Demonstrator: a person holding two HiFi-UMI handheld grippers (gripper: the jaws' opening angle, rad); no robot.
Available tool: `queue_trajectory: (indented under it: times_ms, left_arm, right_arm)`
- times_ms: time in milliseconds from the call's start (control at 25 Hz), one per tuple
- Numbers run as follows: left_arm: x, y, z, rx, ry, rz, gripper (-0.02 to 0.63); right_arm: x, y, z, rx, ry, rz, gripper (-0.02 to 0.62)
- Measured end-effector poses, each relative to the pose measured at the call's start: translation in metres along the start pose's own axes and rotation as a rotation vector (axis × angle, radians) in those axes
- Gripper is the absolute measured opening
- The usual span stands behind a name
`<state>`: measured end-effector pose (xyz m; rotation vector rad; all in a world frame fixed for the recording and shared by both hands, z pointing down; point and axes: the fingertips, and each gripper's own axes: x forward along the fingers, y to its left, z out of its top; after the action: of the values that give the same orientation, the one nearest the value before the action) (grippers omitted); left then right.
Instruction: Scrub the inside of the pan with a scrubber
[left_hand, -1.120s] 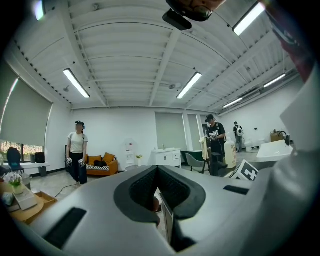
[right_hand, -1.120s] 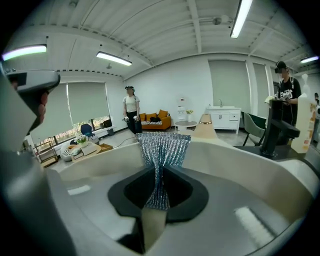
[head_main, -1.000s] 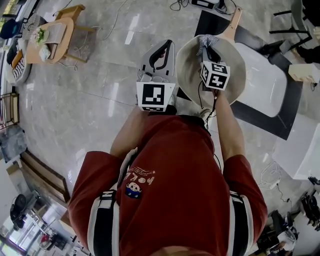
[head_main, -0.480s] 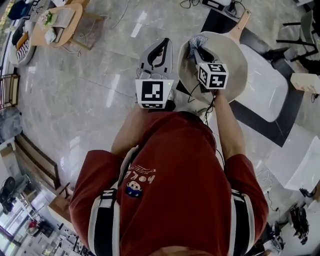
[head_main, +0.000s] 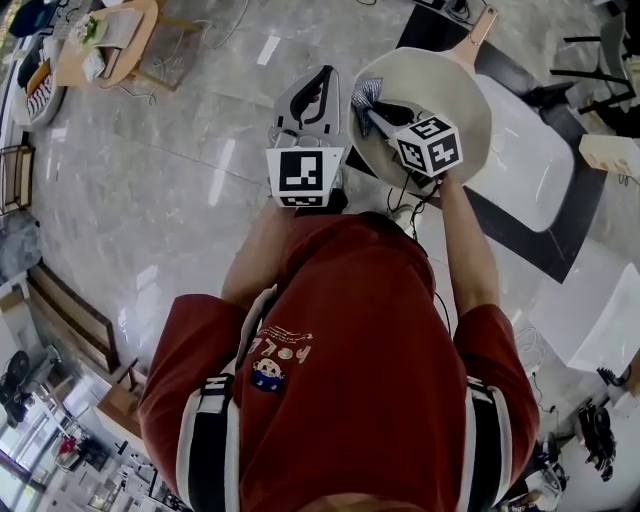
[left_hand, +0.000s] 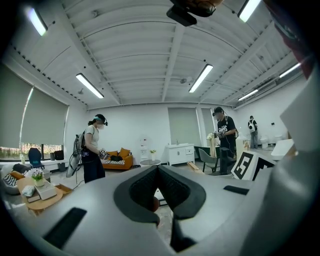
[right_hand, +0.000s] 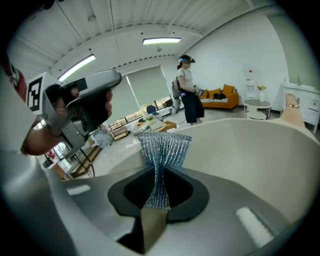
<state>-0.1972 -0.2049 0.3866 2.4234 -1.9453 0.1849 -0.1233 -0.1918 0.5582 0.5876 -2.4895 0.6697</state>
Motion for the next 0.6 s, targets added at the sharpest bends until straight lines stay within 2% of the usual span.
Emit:
queue_trajectory:
  times_ms: [360, 600]
  left_arm:
    - [0.004, -0.010, -0.018, 0.007, 0.031, -0.037, 0.005]
    - [0.009, -0.019, -0.024, 0.001, 0.043, -0.067, 0.005]
  right_arm:
    - [-0.019, 0.038, -0.030, -0.107, 0.236, 0.233, 0.066]
    - [-0.038, 0.050, -0.048, -0.175, 0.420, 0.333, 0.063]
